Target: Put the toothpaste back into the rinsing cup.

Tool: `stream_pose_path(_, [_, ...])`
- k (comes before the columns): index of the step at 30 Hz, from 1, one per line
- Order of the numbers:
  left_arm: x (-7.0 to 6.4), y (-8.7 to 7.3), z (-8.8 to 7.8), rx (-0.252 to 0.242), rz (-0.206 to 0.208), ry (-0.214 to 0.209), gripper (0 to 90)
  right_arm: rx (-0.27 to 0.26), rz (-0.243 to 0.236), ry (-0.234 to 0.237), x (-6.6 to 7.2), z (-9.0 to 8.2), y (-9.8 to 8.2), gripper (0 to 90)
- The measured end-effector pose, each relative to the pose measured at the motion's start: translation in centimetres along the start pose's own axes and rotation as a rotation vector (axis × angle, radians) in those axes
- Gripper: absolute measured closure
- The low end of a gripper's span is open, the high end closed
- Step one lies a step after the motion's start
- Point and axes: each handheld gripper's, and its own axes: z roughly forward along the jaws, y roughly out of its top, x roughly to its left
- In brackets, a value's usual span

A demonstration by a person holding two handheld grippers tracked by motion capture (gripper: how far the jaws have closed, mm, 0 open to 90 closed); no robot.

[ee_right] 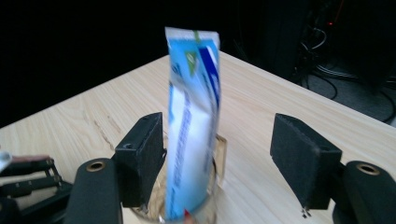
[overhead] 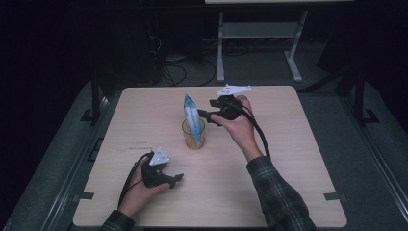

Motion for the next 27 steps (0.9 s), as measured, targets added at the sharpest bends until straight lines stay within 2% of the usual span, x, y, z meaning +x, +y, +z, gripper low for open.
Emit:
stream_pose_path(2, [0.0, 0.0, 0.0, -0.001, 0.001, 0.002, 13.6, -0.001, 0.009, -0.013, -0.5, -1.1, -0.9, 34.2])
stream_pose_path(11, [0.0, 0.0, 0.0, -0.003, -0.004, -0.001, 13.6, 0.001, 0.023, -0.046, -1.7, -3.7, -3.7, 34.1])
stream_pose_path(19, [0.0, 0.0, 0.0, 0.000, -0.003, -0.002, 13.6, 0.038, 0.024, -0.084, -2.6, -5.9, -6.5, 33.0])
stream_pose_path(27, [0.0, 0.0, 0.0, -0.002, -0.001, -0.001, 13.6, 0.055, 0.056, -0.107, -3.2, -8.3, -9.9, 31.8])
